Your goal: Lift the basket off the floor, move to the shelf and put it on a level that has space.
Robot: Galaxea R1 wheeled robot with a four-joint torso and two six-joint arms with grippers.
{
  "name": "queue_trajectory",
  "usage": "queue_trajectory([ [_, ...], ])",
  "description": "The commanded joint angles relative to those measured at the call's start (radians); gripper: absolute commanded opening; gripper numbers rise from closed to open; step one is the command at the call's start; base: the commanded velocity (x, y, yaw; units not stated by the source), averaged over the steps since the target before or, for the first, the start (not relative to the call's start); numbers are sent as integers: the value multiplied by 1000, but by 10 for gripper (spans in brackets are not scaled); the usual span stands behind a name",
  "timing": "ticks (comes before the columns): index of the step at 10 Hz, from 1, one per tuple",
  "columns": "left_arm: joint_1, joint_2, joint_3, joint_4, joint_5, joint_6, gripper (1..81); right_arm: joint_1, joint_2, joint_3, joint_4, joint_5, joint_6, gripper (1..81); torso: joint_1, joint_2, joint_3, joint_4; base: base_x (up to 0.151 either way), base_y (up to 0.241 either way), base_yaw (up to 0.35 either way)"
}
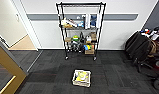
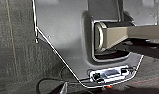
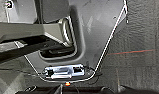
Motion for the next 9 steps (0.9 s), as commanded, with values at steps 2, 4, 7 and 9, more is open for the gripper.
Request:
queue_trajectory([
  [2,-16,-10,0,-12,74,6,811,6,-6,3,-1,-71,1,811,0,0,0,0,144,0,0],
  [4,-15,-13,0,-14,74,6,811,8,3,3,-3,-71,1,811,1,0,0,0,145,0,0],
  [7,-15,-8,0,-14,74,6,811,14,3,-6,-3,-69,1,811,1,1,-1,0,150,0,0],
  [9,-15,-7,0,-14,74,6,811,17,7,-24,-3,-71,1,811,1,1,0,0,152,0,0],
])
